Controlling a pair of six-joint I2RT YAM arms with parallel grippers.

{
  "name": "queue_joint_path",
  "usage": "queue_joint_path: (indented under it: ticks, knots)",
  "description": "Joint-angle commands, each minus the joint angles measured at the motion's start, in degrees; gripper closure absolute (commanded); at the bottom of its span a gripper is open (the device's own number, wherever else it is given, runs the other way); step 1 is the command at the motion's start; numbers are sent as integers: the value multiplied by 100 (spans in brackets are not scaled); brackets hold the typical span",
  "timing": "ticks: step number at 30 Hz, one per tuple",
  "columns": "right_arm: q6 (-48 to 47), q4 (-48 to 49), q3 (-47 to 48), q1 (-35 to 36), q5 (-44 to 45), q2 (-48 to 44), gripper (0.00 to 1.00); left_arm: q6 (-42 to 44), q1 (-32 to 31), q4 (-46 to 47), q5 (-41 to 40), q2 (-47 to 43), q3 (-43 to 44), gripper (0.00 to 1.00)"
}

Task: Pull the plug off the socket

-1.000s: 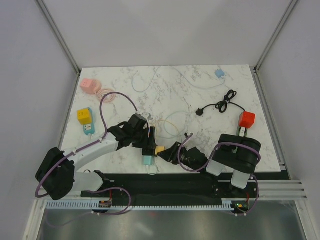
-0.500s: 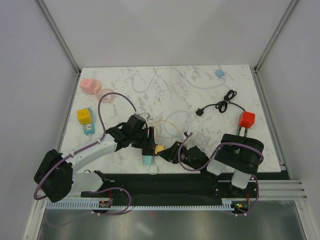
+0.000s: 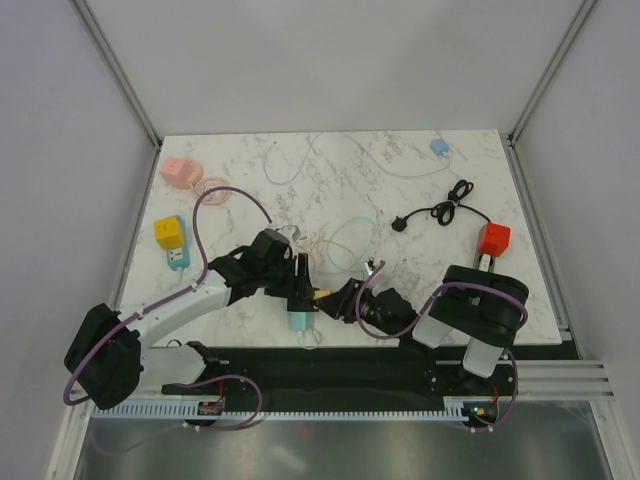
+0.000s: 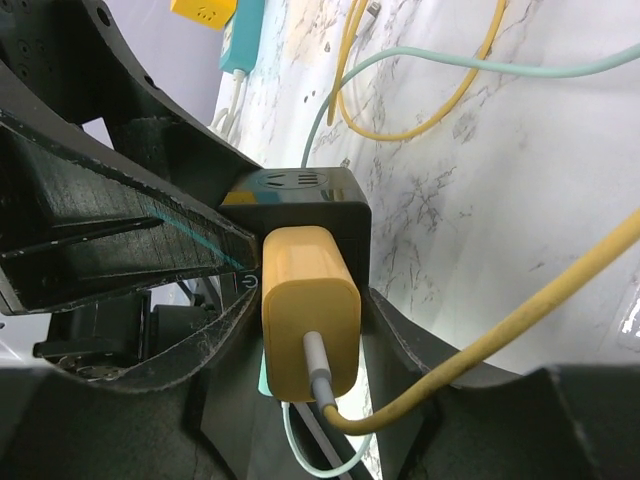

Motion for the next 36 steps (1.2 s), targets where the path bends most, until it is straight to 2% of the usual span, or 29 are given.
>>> queue_joint_path:
  ticks: [1,4,5,7,8,11,19,25,31,36]
  knots:
    - [-194,768,151,-63,-89,85,49,-244,-38,310,340,-239,-54,98]
    - [-212,988,125,-64,-134,173,52,-245,-38,318,349,-230,-80,98]
    - [-212,1049,90,-81,-116,182,57,-253,-38,318,349,-230,-89,98]
    - [-194,1050,38,-107,-64,191,67,-236,-38,301,323,-222,-98,98]
    - [-185,1032,-24,-125,-37,156,79,-227,-38,301,314,-230,-107,98]
    - [-124,997,-191,-195,86,77,100,-218,-38,248,244,-230,-133,98]
    - [166,628,-534,-529,157,-398,100,-16,-47,-103,-345,-169,-81,98]
    - [237,541,-876,-1091,-361,-872,100,142,-47,-384,-582,-169,69,98]
    - [-88,-557,-973,-1382,-486,-1750,100,248,-47,-543,-793,-195,244,98]
    - [-439,-1760,-904,-1531,-529,-2831,100,248,-47,-587,-785,-274,306,98]
